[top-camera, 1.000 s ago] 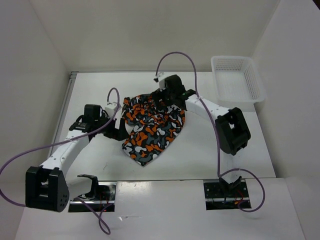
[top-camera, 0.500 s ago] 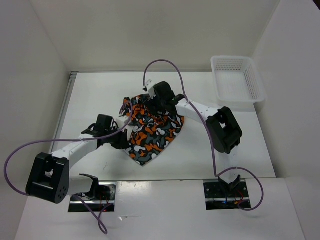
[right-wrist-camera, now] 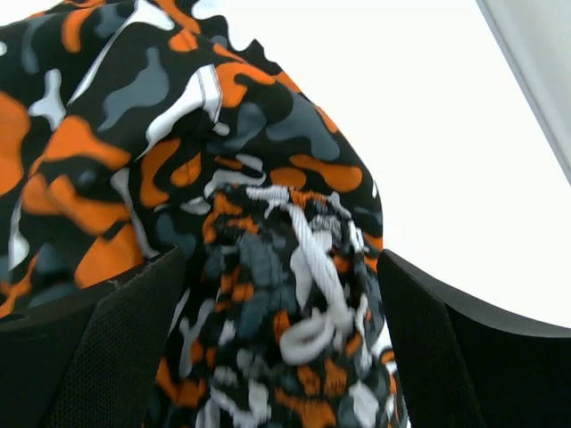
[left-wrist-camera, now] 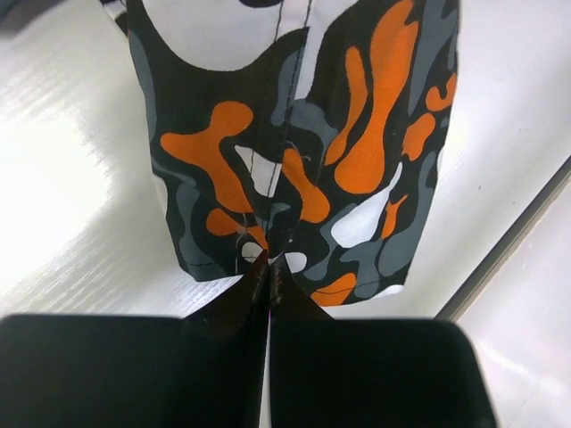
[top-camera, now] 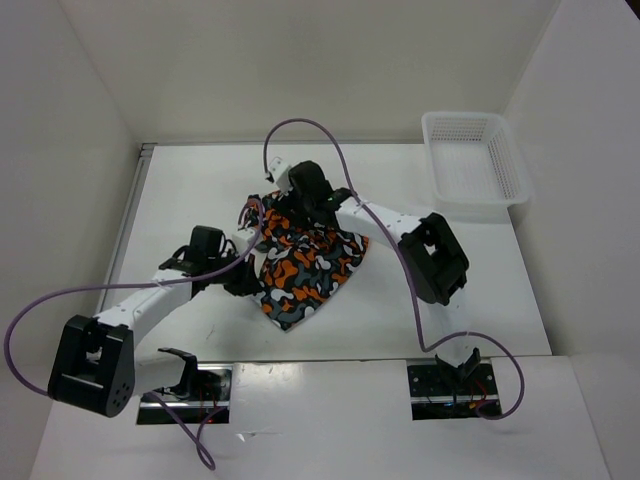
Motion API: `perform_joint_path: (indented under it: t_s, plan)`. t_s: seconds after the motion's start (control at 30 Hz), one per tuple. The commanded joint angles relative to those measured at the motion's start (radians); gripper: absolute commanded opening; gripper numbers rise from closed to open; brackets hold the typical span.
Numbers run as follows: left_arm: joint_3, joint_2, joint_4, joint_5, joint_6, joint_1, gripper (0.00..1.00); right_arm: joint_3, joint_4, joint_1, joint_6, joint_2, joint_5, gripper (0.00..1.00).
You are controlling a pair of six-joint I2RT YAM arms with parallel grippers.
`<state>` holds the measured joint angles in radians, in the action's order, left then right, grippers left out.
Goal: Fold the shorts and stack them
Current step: Flatten the shorts out
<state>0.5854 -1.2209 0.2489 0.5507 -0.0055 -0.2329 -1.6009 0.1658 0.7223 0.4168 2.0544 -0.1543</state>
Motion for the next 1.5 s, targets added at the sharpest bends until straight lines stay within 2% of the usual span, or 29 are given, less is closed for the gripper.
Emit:
perform_joint_path:
  t_s: [0.0,0.2,0.33,0.37,0.47,0.57,0.63,0.67,0.7,0.77,0.93,1.0,1.1,1.13,1.2,1.23,1.3,1.33,1.37,1.47]
  plan:
    - [0.037,0.041,0.000,0.032,0.006,-0.003,0.00,-0.065,-0.034,0.000,-0.004,0.082,-0.015,0.92]
    - [0.037,0.060,0.018,0.012,0.006,-0.003,0.00,-0.109,-0.025,0.000,-0.033,0.164,-0.085,0.78]
    - [0.057,0.070,0.052,0.012,0.006,0.006,0.00,-0.120,-0.025,0.000,-0.056,0.155,-0.096,0.40]
    - [0.068,0.070,0.052,0.012,0.006,0.006,0.00,-0.132,-0.025,0.000,-0.065,0.154,-0.105,0.23]
    - [0.108,0.070,0.037,-0.044,0.006,0.070,0.00,-0.175,-0.034,-0.032,-0.065,0.092,-0.148,0.00]
    - [0.192,0.070,-0.058,-0.168,0.006,0.205,0.00,-0.283,-0.011,-0.113,-0.075,0.020,-0.127,0.00]
    - [0.252,0.055,-0.136,-0.227,0.006,0.282,0.00,-0.417,0.037,-0.171,-0.091,0.009,-0.091,0.00]
    - [0.313,0.055,-0.157,-0.239,0.006,0.341,0.00,-0.469,0.060,-0.238,-0.120,0.000,-0.027,0.00]
    - [0.341,0.043,-0.177,-0.250,0.006,0.363,0.00,-0.569,0.110,-0.271,-0.134,0.000,0.008,0.00]
    - [0.410,0.034,-0.226,-0.290,0.006,0.389,0.00,-0.638,0.149,-0.343,-0.122,-0.023,0.097,0.00]
    - [0.464,0.047,-0.160,-0.302,0.006,0.400,0.00,-0.545,0.279,-0.379,-0.024,-0.129,0.326,0.00]
    - [0.464,0.060,-0.050,-0.302,0.006,0.400,0.00,-0.440,0.337,-0.389,0.060,-0.193,0.437,0.00]
    - [0.354,0.139,0.079,-0.293,0.006,0.343,0.00,-0.224,0.466,-0.389,0.228,-0.296,0.512,0.00]
    - [0.296,0.185,0.119,-0.278,0.006,0.330,0.00,-0.077,0.501,-0.377,0.273,-0.324,0.512,0.02]
    - [0.240,0.230,0.258,-0.221,0.006,0.273,0.06,0.083,0.511,-0.338,0.379,-0.416,0.448,0.16]
    - [0.216,0.279,0.298,-0.198,0.006,0.252,0.18,0.230,0.511,-0.322,0.404,-0.440,0.426,0.42]
    - [0.162,0.322,0.424,-0.121,0.006,0.189,0.32,0.336,0.555,-0.308,0.430,-0.491,0.414,0.66]
    - [0.151,0.361,0.461,-0.101,0.006,0.169,0.39,0.404,0.555,-0.308,0.410,-0.502,0.395,0.90]
    - [0.140,0.379,0.502,-0.091,0.006,0.134,0.45,0.429,0.546,-0.308,0.398,-0.514,0.378,0.99]
    - [0.110,0.415,0.503,-0.121,0.006,0.098,0.50,0.461,0.526,-0.331,0.360,-0.563,0.348,0.99]
